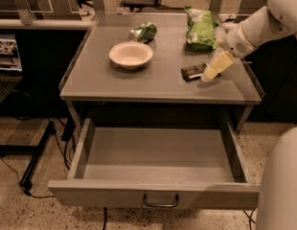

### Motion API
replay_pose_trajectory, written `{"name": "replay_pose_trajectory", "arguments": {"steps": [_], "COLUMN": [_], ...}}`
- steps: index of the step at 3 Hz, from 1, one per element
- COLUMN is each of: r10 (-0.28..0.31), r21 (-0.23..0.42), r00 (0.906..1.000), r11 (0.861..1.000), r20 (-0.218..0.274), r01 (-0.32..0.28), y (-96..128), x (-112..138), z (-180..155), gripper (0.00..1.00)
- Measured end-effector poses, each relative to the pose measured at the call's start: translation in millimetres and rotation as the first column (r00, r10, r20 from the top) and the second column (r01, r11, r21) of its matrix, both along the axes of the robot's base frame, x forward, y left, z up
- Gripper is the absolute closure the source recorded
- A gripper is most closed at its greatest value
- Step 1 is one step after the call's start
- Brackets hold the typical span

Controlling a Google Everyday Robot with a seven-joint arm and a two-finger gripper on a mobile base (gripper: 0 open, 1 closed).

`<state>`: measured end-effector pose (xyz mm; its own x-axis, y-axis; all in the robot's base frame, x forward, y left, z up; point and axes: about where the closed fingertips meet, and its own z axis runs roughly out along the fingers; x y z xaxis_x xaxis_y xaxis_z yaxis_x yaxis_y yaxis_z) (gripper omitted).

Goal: Place rxbar chocolate into top drawer

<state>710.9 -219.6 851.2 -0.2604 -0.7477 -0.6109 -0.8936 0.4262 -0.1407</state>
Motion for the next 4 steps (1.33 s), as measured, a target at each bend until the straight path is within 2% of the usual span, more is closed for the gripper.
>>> {"name": "replay_pose_trajectory", "arguments": {"steps": [1,2,3,4], "r10": [0.005,-0.011,-0.012,-0.012], "r21": [0.020,0.042,0.043,0.043], "r00": [0.9984,0.9936,0.9934,0.9934], "r11": [1.000,0.999,0.999,0.999], "r20": [-0.056,-0.112,-0.114,-0.114], "r01": [-0.004,0.016,0.017,0.017], "y": [4,6,6,6], "x": [12,13,13,13], "z": [-28,-49,-50,-50], "gripper": [0.00,0.00,0.00,0.14]}}
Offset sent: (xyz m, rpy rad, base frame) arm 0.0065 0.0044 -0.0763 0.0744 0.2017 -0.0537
